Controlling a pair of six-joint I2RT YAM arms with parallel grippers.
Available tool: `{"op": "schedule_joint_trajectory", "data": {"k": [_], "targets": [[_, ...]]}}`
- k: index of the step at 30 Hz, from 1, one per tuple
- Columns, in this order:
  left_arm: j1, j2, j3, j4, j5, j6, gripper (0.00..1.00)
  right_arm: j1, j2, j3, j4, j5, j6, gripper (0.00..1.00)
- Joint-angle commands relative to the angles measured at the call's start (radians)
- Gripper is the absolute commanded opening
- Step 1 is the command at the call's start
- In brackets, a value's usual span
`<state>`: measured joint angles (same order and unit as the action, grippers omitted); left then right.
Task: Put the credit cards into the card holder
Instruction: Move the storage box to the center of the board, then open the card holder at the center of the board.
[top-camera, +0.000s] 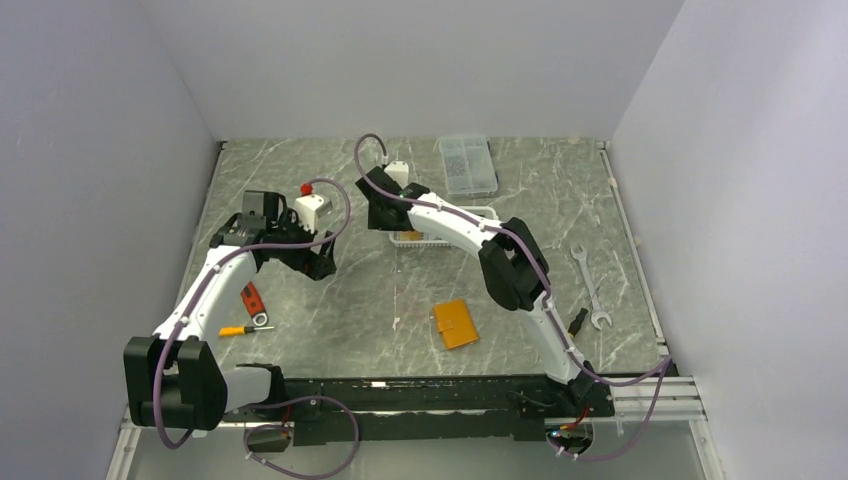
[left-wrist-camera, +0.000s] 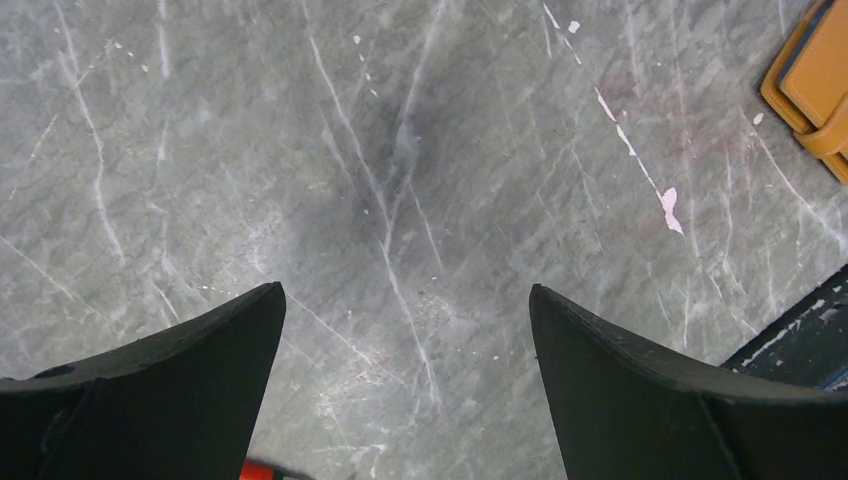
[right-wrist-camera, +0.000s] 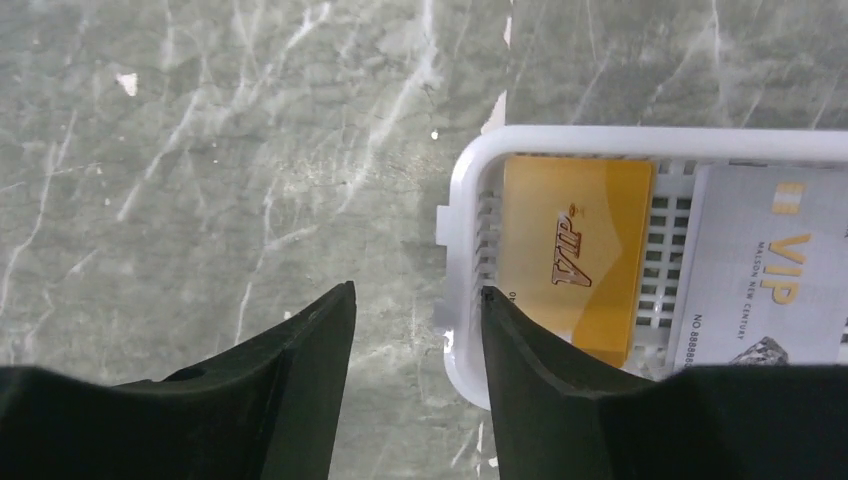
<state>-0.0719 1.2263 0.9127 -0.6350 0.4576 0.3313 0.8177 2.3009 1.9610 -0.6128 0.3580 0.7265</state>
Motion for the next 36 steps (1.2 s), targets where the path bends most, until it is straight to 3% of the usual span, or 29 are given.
{"op": "schedule_joint_trajectory", "data": {"k": [1, 6, 9, 14, 19, 22, 28, 36], "targets": [[0.004, 0.002, 0.031, -0.033, 0.055, 0.027, 0.99, 0.002, -0.069, 0.027, -0.001, 0.008, -0.030, 0.57], [0.004, 0.006, 0.029, -0.042, 0.076, 0.029, 0.99, 0.003, -0.211, -0.120, 0.030, -0.003, -0.076, 0.70], [0.004, 0.009, 0.030, -0.050, 0.086, 0.032, 0.99, 0.003, -0.306, -0.230, 0.011, -0.010, -0.099, 0.72], [-0.003, 0.007, 0.025, -0.051, 0.132, 0.036, 0.99, 0.006, -0.594, -0.606, 0.072, -0.074, -0.109, 0.73], [-0.113, 0.022, 0.007, -0.045, 0.109, 0.036, 0.99, 0.049, -0.842, -0.990, 0.111, -0.152, -0.070, 0.89], [-0.188, 0.036, -0.001, -0.037, 0.093, 0.040, 0.99, 0.098, -0.955, -1.138, 0.162, -0.184, -0.048, 0.96], [-0.270, 0.105, 0.047, -0.049, 0.076, 0.020, 0.99, 0.150, -1.057, -1.249, 0.237, -0.216, -0.026, 1.00], [-0.332, 0.158, 0.062, -0.012, 0.067, -0.024, 0.99, 0.235, -0.950, -1.232, 0.222, -0.138, -0.013, 1.00]]}}
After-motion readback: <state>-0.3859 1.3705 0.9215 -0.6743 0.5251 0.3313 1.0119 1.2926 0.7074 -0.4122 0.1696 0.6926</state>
